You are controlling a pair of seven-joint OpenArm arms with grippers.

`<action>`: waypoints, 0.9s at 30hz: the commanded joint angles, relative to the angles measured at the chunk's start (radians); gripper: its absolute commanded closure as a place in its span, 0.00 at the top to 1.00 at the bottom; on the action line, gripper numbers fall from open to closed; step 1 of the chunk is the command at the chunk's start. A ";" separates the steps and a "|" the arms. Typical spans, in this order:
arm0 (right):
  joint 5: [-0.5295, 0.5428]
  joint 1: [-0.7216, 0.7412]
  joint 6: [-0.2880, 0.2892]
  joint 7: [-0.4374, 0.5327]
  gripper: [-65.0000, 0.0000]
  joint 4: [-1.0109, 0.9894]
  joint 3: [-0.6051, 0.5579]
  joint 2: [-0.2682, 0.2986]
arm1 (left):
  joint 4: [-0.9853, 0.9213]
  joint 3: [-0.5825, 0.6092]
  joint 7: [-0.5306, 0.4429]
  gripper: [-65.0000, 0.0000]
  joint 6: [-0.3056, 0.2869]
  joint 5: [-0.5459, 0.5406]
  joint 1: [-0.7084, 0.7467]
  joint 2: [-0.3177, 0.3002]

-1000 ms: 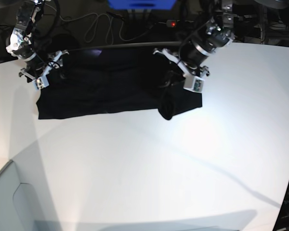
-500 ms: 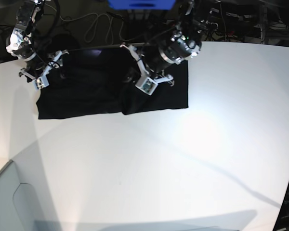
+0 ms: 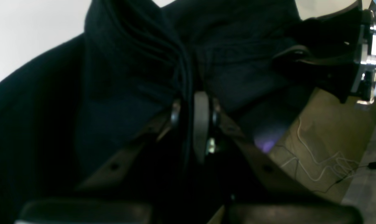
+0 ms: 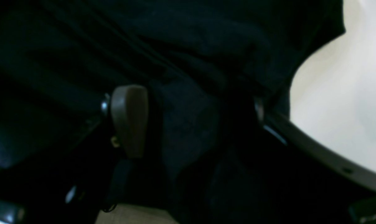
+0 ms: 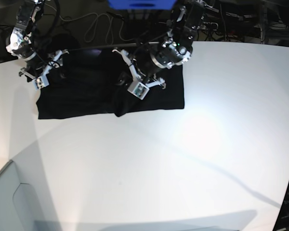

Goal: Fold the T-shirt properly
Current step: 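Open the left gripper on the folded strip and lift it away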

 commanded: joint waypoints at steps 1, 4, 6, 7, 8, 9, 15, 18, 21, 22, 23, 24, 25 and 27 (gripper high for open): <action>0.003 -0.003 0.019 0.007 0.62 0.017 0.005 0.012 | 0.015 0.004 -0.020 0.00 -0.004 -0.015 -0.006 0.006; 0.003 -0.003 0.019 0.007 0.62 0.017 0.005 0.012 | 0.014 0.007 -0.018 0.00 -0.004 -0.015 -0.006 0.008; 0.003 -0.003 0.019 0.007 0.62 0.017 0.005 0.012 | 0.014 0.007 -0.018 0.09 -0.004 -0.015 -0.006 0.012; 0.003 -0.003 0.019 0.007 0.62 0.017 0.005 0.012 | 0.014 0.007 -0.018 0.14 -0.004 -0.015 -0.006 0.012; 0.003 -0.003 0.019 0.007 0.62 0.017 0.005 0.012 | 0.015 0.007 -0.018 0.20 -0.004 -0.015 -0.006 0.014; 0.003 -0.003 0.019 0.007 0.62 0.017 0.005 0.012 | 0.018 0.007 -0.018 0.25 -0.004 -0.015 -0.004 0.014; 0.003 -0.003 0.019 0.007 0.62 0.017 0.005 0.014 | 0.056 0.007 -0.018 0.34 -0.004 -0.026 0.003 0.011; 0.003 -0.003 0.019 0.007 0.62 0.018 0.005 0.014 | 0.119 0.000 -0.018 0.34 -0.004 -0.027 0.020 0.006; 0.003 0.001 0.019 0.007 0.62 0.035 0.011 0.014 | 0.202 -0.037 -0.018 0.34 -0.004 -0.026 0.042 -0.003; 0.003 0.000 0.019 0.008 0.62 0.054 0.014 0.012 | 0.227 -0.071 -0.018 0.34 -0.004 -0.026 0.057 -0.011; 0.003 -0.002 0.019 0.010 0.62 0.081 0.016 0.012 | 0.247 -0.105 -0.018 0.34 -0.004 -0.026 0.072 -0.015; 0.003 -0.003 0.019 0.007 0.62 0.110 0.016 0.011 | 0.265 -0.148 -0.018 0.34 -0.004 -0.026 0.086 -0.017; 0.003 -0.005 0.019 0.007 0.62 0.144 0.025 0.011 | 0.277 -0.205 -0.018 0.34 -0.004 -0.027 0.105 -0.017; 0.006 -0.005 0.019 0.005 0.62 0.189 0.056 -0.003 | 0.279 -0.318 -0.018 0.34 -0.006 -0.027 0.137 -0.017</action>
